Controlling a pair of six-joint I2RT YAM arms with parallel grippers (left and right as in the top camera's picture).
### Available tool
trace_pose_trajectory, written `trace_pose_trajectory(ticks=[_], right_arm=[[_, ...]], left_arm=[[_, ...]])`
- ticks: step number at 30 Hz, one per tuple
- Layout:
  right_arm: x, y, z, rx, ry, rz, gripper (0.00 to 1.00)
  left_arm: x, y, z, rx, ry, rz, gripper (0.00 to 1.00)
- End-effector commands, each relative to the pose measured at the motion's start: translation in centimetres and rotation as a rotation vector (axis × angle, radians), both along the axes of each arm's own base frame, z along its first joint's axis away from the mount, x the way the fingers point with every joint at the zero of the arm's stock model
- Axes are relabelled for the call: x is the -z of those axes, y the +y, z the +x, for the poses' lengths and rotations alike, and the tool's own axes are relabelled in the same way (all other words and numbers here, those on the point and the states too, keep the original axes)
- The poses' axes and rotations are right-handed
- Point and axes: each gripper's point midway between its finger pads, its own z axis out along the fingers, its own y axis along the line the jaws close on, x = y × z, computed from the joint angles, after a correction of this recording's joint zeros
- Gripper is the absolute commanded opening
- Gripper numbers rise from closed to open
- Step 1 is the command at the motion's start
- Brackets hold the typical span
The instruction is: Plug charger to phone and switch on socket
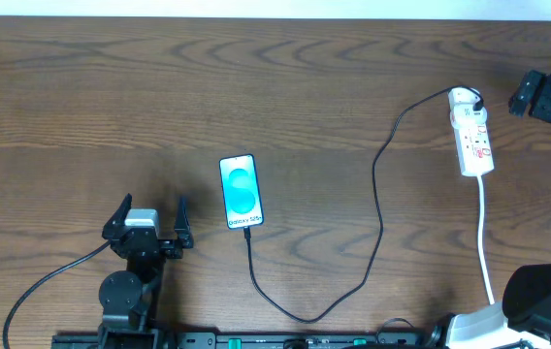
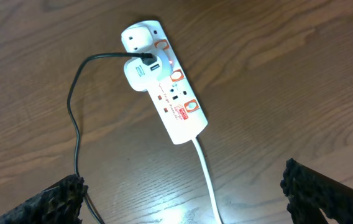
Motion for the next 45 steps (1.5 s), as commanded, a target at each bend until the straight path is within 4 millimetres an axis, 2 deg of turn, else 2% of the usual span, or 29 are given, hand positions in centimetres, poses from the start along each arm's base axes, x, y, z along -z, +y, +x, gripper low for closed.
trace_pose_trajectory(ticks=[1, 15, 19, 24, 28, 36, 45], right_arm=[[-1.0, 0.0, 0.1, 0.008, -0.025, -0.007, 0.99], [-1.0, 0.0, 0.1, 0.008, -0.025, -0.007, 0.99], [-1.0, -0.8, -0.1, 0.002, -0.014, -0.061, 0.99], [-1.0, -0.7, -0.1, 0.001, -0.010, -0.059, 0.99], [-1.5, -0.9, 0.8, -0.002, -0.052, -0.067, 0.99], [-2.0, 0.8, 2.8, -0.066, -0.143, 0.000, 0.99], [-1.8, 3.3, 4.3, -0.136, -0.215, -0.026, 0.99]], left_arm=[[1.6, 0.6, -0.1, -0.032, 0.053, 0.021, 0.91], [1.6, 0.6, -0.1, -0.032, 0.053, 0.021, 0.91], [1.6, 0.6, -0.1, -0.032, 0.053, 0.021, 0.91], [1.6, 0.6, -0.1, -0.032, 0.053, 0.021, 0.91], [1.6, 0.6, -0.1, -0.032, 0.053, 0.021, 0.91], [1.6, 0.6, -0.1, -0.032, 0.053, 0.021, 0.91], [1.6, 0.6, -0.1, -0.032, 0.053, 0.021, 0.91]])
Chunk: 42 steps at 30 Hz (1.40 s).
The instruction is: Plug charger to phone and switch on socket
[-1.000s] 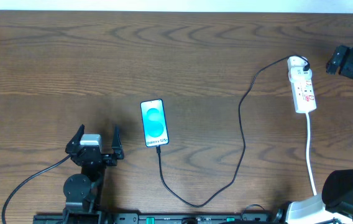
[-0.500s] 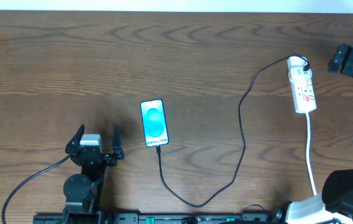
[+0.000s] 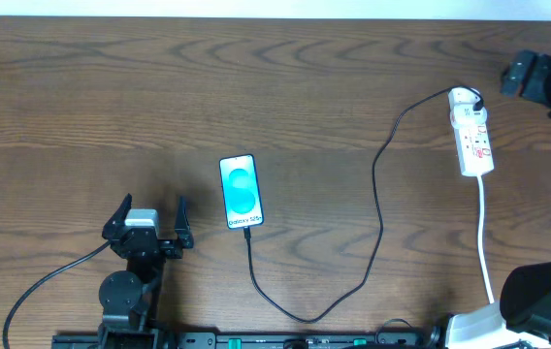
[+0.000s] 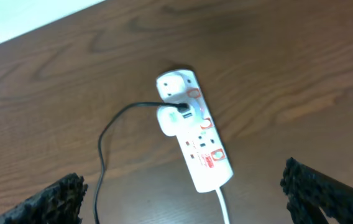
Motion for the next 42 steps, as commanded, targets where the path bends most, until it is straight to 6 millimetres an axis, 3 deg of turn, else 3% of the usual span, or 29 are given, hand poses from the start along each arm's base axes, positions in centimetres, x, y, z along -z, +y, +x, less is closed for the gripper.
trace_pose_trajectory(ticks=[1, 6, 14, 21, 31, 42], right_arm=[[-0.9, 1.6, -0.5, -0.043, -0.047, -0.012, 0.99], [0.4, 2.5, -1.5, -0.056, -0.090, -0.025, 0.99], [4.8, 3.5, -4.0, 0.010, -0.125, 0.027, 0.99], [7.0, 5.2, -5.3, 0.008, -0.180, 0.046, 0.99], [7.9, 8.2, -7.0, -0.068, -0.301, 0.026, 0.99], [8.2, 10.3, -9.4, -0.123, -0.481, 0.000, 0.99]], left_arm=[[1.6, 0.6, -0.1, -0.032, 0.052, 0.021, 0.92], [1.6, 0.6, -0.1, -0.032, 0.052, 0.021, 0.91], [1.6, 0.6, -0.1, -0.032, 0.052, 0.021, 0.91], [1.6, 0.6, -0.1, -0.032, 0.052, 0.021, 0.91], [1.6, 0.6, -0.1, -0.032, 0.052, 0.021, 0.91], [1.6, 0.6, -0.1, -0.032, 0.052, 0.021, 0.91]])
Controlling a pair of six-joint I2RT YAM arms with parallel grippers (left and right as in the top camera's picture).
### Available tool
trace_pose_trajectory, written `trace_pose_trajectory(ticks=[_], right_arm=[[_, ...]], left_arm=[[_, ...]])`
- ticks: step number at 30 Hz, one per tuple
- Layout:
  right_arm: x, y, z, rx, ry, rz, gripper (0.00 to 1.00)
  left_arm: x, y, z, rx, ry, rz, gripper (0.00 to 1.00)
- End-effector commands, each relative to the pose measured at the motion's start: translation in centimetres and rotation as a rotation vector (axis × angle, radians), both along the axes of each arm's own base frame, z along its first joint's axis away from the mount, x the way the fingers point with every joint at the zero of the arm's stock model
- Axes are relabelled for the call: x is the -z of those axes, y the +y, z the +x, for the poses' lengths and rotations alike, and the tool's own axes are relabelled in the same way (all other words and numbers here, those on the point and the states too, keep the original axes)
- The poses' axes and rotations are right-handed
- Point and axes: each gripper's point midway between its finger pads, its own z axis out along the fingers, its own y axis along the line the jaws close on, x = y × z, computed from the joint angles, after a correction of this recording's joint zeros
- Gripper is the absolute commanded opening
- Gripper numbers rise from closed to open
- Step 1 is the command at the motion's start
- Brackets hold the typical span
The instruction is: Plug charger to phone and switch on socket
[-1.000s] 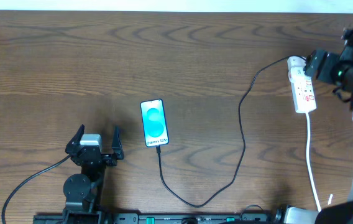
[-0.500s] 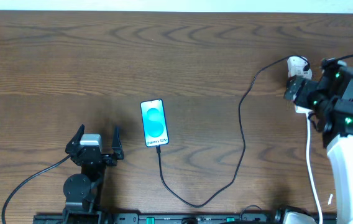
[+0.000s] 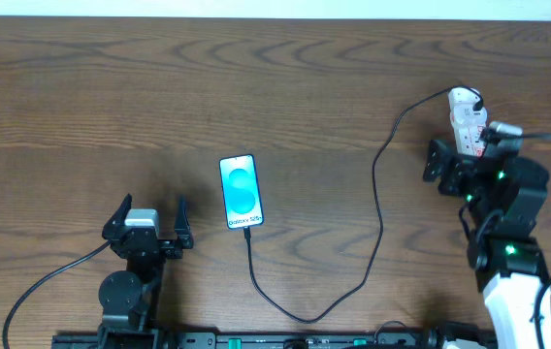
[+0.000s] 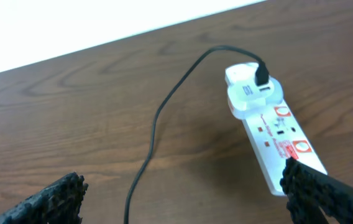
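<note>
The phone (image 3: 241,191) lies face up mid-table with a lit turquoise screen. A black charger cable (image 3: 375,208) is plugged into its near end and loops right to a white adapter (image 4: 254,93). The adapter sits in the white power strip (image 3: 467,114) with red switches, also seen in the right wrist view (image 4: 275,138). My right gripper (image 3: 462,160) is open and hovers over the strip's near end, with its right finger (image 4: 325,199) in front of the strip's last switch. My left gripper (image 3: 149,218) rests open to the left of the phone.
The strip's white lead is hidden under my right arm (image 3: 508,242). The table's far edge (image 4: 102,43) meets a white wall just beyond the strip. A black lead (image 3: 52,276) runs from the left arm's base.
My right arm has come in from the table's far right edge. It now sits on the near side of the strip, gripper open over the strip's near end. Phone, cable and left gripper are unchanged.
My right gripper was open at the right edge beside the strip, looking down on it. It then stood further back, with the strip smaller in its view. Now it is close over the strip's near end. The phone stayed plugged in and lit throughout.
</note>
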Motion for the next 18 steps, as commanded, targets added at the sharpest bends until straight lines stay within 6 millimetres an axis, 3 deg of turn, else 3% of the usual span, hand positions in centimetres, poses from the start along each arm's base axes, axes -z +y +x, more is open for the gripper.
trace_pose_trajectory(ticks=[1, 18], right_arm=[[0.6, 0.9, -1.1, -0.019, -0.036, 0.004, 0.99], [3.0, 3.3, -5.2, -0.068, -0.155, -0.022, 0.99]], left_arm=[[1.7, 0.6, -0.1, -0.032, 0.052, 0.021, 0.91], [1.7, 0.6, -0.1, -0.032, 0.052, 0.021, 0.91]])
